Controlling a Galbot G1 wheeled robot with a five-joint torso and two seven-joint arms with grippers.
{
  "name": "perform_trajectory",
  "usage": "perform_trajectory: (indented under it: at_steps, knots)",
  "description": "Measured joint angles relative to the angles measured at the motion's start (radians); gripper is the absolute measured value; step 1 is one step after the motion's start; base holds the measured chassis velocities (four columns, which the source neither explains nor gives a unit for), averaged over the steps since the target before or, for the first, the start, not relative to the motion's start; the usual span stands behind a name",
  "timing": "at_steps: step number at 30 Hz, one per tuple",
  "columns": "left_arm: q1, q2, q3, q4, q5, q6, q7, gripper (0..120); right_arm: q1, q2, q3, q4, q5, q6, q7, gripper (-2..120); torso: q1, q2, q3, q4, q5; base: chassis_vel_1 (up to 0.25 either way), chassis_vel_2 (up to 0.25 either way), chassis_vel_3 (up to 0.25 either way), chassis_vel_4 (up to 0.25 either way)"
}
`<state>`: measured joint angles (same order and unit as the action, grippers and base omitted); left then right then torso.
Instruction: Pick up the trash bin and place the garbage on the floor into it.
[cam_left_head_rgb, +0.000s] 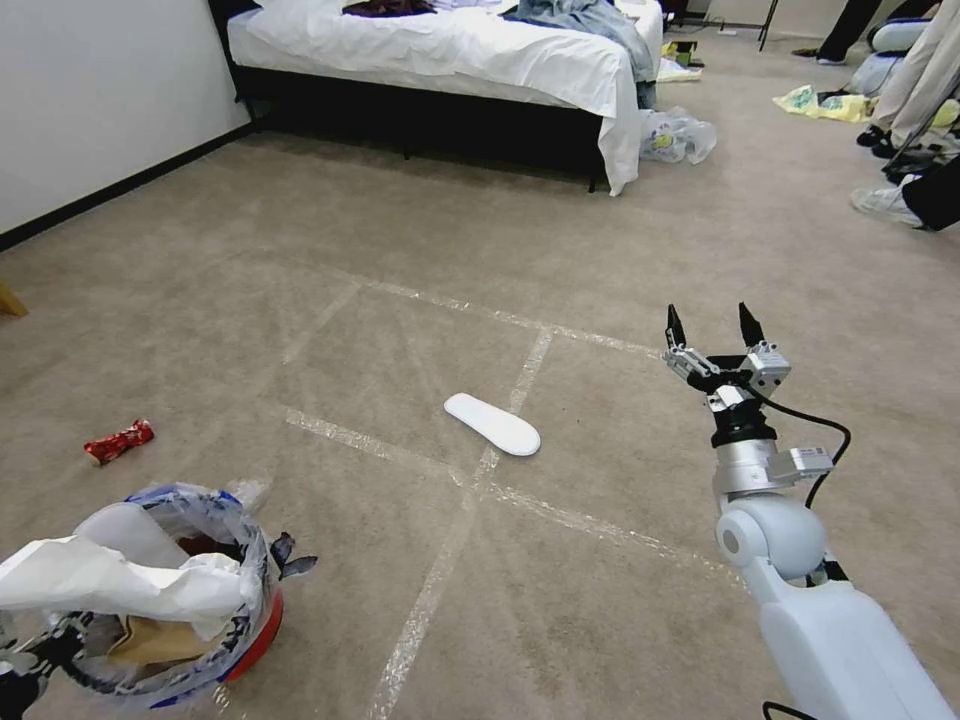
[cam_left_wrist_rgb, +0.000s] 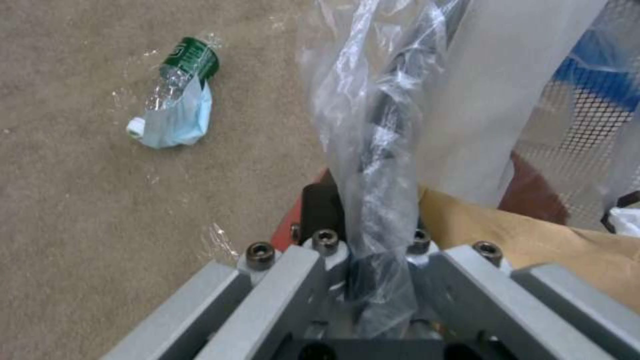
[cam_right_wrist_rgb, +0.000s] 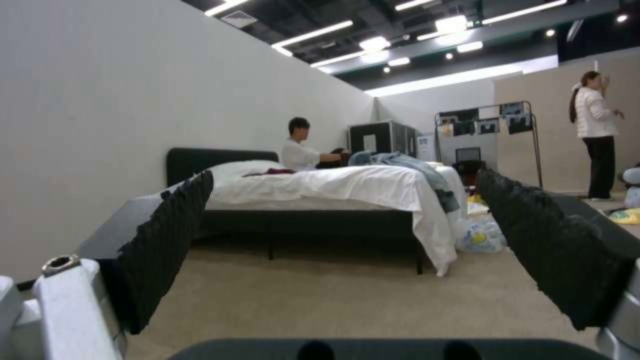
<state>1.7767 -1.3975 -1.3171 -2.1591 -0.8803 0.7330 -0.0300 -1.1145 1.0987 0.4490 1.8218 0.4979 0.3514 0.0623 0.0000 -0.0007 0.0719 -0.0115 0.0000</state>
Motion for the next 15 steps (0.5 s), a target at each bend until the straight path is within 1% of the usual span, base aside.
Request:
perform_trajectory:
  at_steps: [8, 12, 15]
  knots:
    - [-0.006, -0.001, 0.002, 0.004, 0.002, 0.000, 0.000, 1, 0.002, 0.005, -0.015, -0.014, -0.008, 0.008, -0.003, 100, 0.000, 0.000, 0.000, -0.0001, 0.0000, 0.000, 0.000, 0.000, 0.000]
    - [-0.007, -0.001, 0.002, 0.005, 0.002, -0.001, 0.000, 1, 0.004, 0.007, -0.020, -0.018, -0.010, 0.010, -0.005, 100, 0.000, 0.000, 0.000, 0.0000, 0.0000, -0.042, 0.052, 0.064, -0.042]
    - [-0.008, -0.003, 0.003, 0.007, 0.002, -0.002, 0.000, 1, 0.007, 0.011, -0.026, -0.020, -0.011, 0.012, -0.005, 100, 0.000, 0.000, 0.000, 0.0001, 0.0001, -0.122, 0.117, 0.133, -0.105]
